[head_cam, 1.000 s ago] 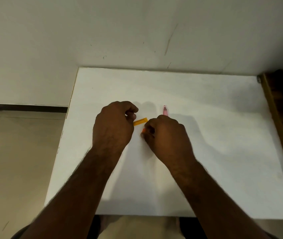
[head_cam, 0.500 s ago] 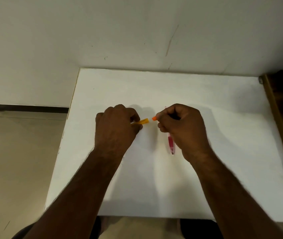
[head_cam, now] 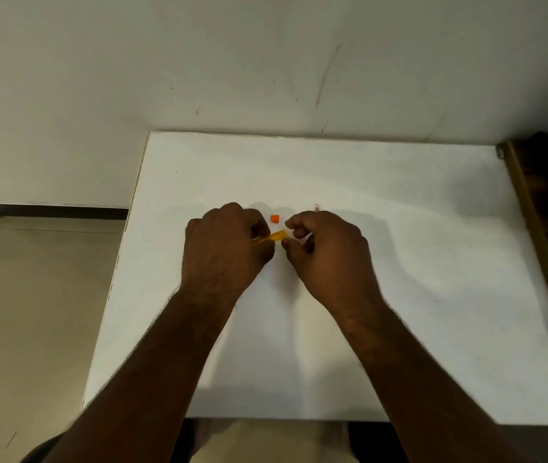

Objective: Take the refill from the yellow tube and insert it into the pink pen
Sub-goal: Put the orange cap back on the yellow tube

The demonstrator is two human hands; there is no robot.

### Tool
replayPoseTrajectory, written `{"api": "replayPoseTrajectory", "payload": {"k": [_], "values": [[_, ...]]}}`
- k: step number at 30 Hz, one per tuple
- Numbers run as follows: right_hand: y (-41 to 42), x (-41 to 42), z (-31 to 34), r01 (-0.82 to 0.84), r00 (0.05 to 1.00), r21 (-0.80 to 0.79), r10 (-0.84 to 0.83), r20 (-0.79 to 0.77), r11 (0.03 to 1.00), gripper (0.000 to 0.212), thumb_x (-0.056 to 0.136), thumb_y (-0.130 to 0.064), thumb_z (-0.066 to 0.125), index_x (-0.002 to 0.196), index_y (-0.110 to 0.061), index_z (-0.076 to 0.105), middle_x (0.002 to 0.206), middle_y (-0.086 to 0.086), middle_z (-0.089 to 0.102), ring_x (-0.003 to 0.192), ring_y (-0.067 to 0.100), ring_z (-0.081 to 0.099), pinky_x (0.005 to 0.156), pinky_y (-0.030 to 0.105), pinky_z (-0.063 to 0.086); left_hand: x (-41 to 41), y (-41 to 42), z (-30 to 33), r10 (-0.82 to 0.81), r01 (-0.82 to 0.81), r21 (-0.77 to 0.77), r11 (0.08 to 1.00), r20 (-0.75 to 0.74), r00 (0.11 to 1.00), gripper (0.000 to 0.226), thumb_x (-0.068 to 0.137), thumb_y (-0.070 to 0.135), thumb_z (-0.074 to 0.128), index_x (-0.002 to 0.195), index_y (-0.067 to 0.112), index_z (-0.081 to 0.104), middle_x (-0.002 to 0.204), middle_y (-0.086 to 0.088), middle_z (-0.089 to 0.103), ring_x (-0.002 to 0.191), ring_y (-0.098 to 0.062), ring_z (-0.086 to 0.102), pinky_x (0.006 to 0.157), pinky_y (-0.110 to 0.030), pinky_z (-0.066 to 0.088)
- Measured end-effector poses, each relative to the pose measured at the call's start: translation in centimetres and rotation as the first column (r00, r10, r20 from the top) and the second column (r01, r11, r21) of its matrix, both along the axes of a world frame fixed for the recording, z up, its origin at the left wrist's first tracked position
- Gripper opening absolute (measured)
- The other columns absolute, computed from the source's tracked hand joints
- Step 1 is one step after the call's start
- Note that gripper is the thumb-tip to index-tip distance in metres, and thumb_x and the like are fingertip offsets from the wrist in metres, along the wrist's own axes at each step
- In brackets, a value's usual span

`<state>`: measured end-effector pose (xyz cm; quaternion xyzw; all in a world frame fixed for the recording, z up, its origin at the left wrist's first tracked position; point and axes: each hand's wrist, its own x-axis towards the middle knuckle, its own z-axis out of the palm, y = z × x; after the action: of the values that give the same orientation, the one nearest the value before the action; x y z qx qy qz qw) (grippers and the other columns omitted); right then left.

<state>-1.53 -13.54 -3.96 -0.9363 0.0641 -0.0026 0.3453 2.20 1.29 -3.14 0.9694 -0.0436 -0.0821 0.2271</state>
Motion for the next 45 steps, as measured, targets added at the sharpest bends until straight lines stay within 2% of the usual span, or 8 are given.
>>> {"api": "replayPoseTrajectory", "payload": {"k": [7, 12, 22, 27, 30, 35, 40, 45], "values": [[0.5, 0.4, -1.3, -0.05, 0.984, -0.202, 0.084, 0.16, 0.978, 0.036, 0.089, -0.009, 0.066, 0.125, -0.013, 0.071, 0.124, 0.007, 0.071, 0.116, 0.035, 0.06, 0.093, 0.042, 0.05, 0.1, 0.6, 0.6, -0.011, 0.012, 0.019, 1.0, -0.065, 0.998, 0.014, 0.078, 0.038, 0.074, 0.089, 0.031, 0.074, 0.089, 0.007, 0.066, 0.086, -0.017, 0.064, 0.087, -0.04, 0.05], [1.8, 0.3, -1.6, -0.126, 0.984, -0.34, 0.161, 0.076, 0.932, 0.053, 0.084, -0.006, 0.058, 0.135, -0.019, 0.065, 0.141, 0.005, 0.063, 0.128, 0.035, 0.052, 0.093, 0.047, 0.045, 0.2, 1.9, 0.9, 0.016, -0.017, -0.003, 1.0, -0.082, 0.996, 0.015, 0.077, 0.04, 0.076, 0.089, 0.031, 0.073, 0.088, 0.008, 0.067, 0.085, -0.016, 0.065, 0.086, -0.04, 0.051], [1.6, 0.4, -1.7, -0.001, 0.965, -0.425, 0.113, 0.237, 0.905, 0.015, 0.077, -0.009, 0.082, 0.087, -0.018, 0.079, 0.076, 0.003, 0.073, 0.079, 0.034, 0.068, 0.075, 0.038, 0.051, 0.3, 2.2, 0.7, 0.01, -0.01, -0.005, 1.0, -0.094, 0.995, 0.016, 0.076, 0.04, 0.076, 0.089, 0.031, 0.073, 0.088, 0.009, 0.066, 0.085, -0.015, 0.064, 0.085, -0.038, 0.052], [1.1, 0.2, -0.6, -0.02, 0.981, -0.227, 0.063, 0.182, 0.974, 0.018, 0.082, -0.01, 0.074, 0.098, -0.019, 0.069, 0.083, 0.0, 0.069, 0.075, 0.022, 0.065, 0.069, 0.031, 0.051, 0.3, 1.9, 0.7, 0.022, -0.026, -0.034, 0.999, -0.098, 0.995, 0.013, 0.076, 0.038, 0.076, 0.086, 0.03, 0.072, 0.084, 0.01, 0.067, 0.081, -0.013, 0.064, 0.081, -0.035, 0.052], [0.0, 0.5, 0.4, 0.117, 0.986, 0.11, -0.129, 0.107, 0.987, 0.02, 0.081, -0.011, 0.075, 0.093, -0.023, 0.066, 0.081, -0.009, 0.068, 0.073, 0.01, 0.066, 0.071, 0.028, 0.053, 0.3, 1.6, 0.9, 0.047, -0.056, -0.09, 0.994, -0.09, 0.995, 0.011, 0.076, 0.038, 0.075, 0.082, 0.03, 0.07, 0.078, 0.013, 0.067, 0.075, -0.01, 0.063, 0.067, -0.026, 0.048], [-1.9, 1.2, 1.3, 0.294, 0.944, 0.595, -0.324, -0.059, 0.748, 0.019, 0.079, -0.002, 0.078, 0.086, -0.018, 0.071, 0.084, -0.003, 0.076, 0.08, 0.013, 0.073, 0.076, 0.027, 0.059, 0.2, 1.0, 1.1, 0.044, -0.052, -0.177, 0.983, -0.05, 0.998, 0.011, 0.077, 0.042, 0.073, 0.084, 0.035, 0.068, 0.079, 0.018, 0.068, 0.075, -0.008, 0.064, 0.066, -0.028, 0.052], [-2.3, 1.3, 1.4, 0.319, 0.937, 0.749, -0.31, -0.159, 0.581, 0.012, 0.082, -0.002, 0.08, 0.091, -0.01, 0.079, 0.086, 0.008, 0.08, 0.085, 0.024, 0.077, 0.086, 0.037, 0.061, -0.1, 0.4, 1.6, 0.008, 0.002, -0.245, 0.969, 0.041, 0.999, 0.008, 0.08, 0.038, 0.073, 0.085, 0.035, 0.069, 0.077, 0.021, 0.066, 0.075, -0.005, 0.065, 0.069, -0.03, 0.054], [-2.4, 1.4, 1.1, 0.344, 0.934, 0.748, -0.285, -0.214, 0.567, 0.016, 0.084, -0.007, 0.08, 0.093, -0.02, 0.08, 0.096, 0.005, 0.081, 0.097, 0.025, 0.076, 0.098, 0.044, 0.057, -0.3, 0.0, 1.8, -0.016, 0.051, -0.295, 0.954, 0.119, 0.993, 0.006, 0.08, 0.035, 0.073, 0.086, 0.034, 0.069, 0.078, 0.02, 0.067, 0.077, -0.008, 0.064, 0.068, -0.033, 0.054]]}}
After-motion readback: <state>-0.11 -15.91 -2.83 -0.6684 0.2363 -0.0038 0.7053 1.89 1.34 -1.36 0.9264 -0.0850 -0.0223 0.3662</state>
